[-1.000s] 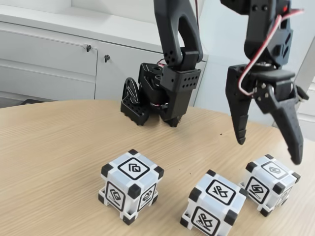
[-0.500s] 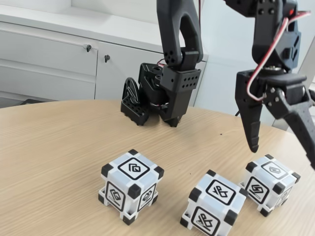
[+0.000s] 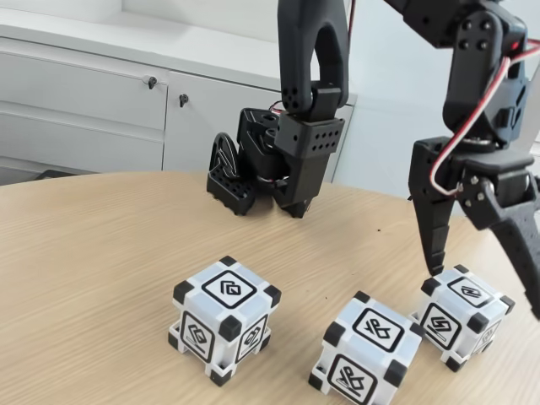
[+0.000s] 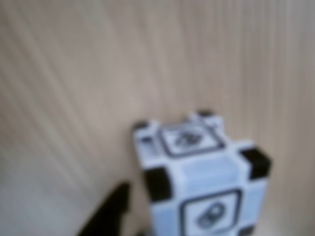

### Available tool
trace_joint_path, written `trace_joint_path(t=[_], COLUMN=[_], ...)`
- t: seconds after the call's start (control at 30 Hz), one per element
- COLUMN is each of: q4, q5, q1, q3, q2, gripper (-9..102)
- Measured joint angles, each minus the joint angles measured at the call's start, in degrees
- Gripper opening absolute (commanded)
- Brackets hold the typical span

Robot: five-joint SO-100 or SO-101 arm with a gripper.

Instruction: Stack cubes from left to right.

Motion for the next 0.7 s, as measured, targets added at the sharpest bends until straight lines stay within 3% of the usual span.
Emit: trace_joint_path(t=[0.27, 0.7], q4=[0.0, -0.4], q5=[0.1, 0.6], q1=[0.2, 0.2], q3=[-0.1, -0.5], q2=[-2.7, -4.5], gripper=[40, 24])
